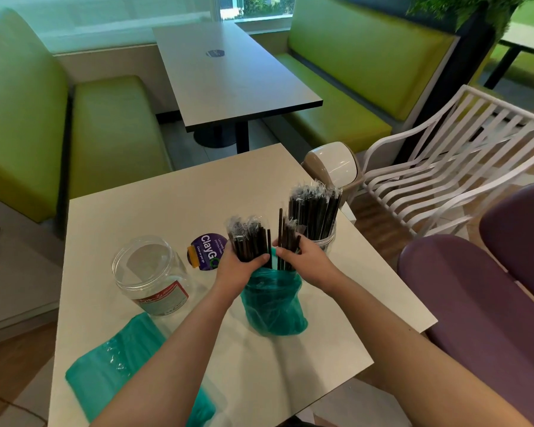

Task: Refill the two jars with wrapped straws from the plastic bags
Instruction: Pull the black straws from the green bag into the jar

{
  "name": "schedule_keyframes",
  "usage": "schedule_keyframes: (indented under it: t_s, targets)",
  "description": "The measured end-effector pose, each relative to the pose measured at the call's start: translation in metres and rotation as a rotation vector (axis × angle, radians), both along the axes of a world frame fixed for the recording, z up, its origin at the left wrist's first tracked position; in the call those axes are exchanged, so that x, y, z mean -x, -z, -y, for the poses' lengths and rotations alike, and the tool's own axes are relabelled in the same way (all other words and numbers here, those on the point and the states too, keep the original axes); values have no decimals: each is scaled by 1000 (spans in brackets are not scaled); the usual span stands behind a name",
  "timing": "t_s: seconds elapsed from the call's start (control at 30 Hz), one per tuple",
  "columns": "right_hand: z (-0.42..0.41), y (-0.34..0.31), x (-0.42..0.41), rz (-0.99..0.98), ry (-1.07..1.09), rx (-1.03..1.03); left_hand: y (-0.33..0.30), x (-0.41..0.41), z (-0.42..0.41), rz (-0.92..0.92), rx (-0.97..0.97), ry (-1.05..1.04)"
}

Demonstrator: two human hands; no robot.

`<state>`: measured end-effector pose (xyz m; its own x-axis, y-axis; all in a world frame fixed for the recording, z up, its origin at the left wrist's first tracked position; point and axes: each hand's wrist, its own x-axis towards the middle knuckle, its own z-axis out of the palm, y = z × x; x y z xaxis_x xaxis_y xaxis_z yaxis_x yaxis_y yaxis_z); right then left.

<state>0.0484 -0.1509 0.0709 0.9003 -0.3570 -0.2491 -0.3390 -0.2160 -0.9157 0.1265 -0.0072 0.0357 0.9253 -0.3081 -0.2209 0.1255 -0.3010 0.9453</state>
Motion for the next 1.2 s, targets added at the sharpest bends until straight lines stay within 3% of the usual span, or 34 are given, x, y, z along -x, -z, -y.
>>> schedule_keyframes:
  t_s: [0.3, 0.6, 0.9, 1.2]
  targets:
    - [26, -50, -10, 146, 105, 143, 1, -3, 8, 52, -42, 8]
    - [54, -117, -19, 355, 356, 276, -5, -3, 13, 96, -92, -24]
    - [50, -92, -28, 328, 316, 630, -3, -3, 11, 72, -70, -27]
    - [31, -36, -34, 24, 203, 523, 0, -2, 11, 43, -58, -44]
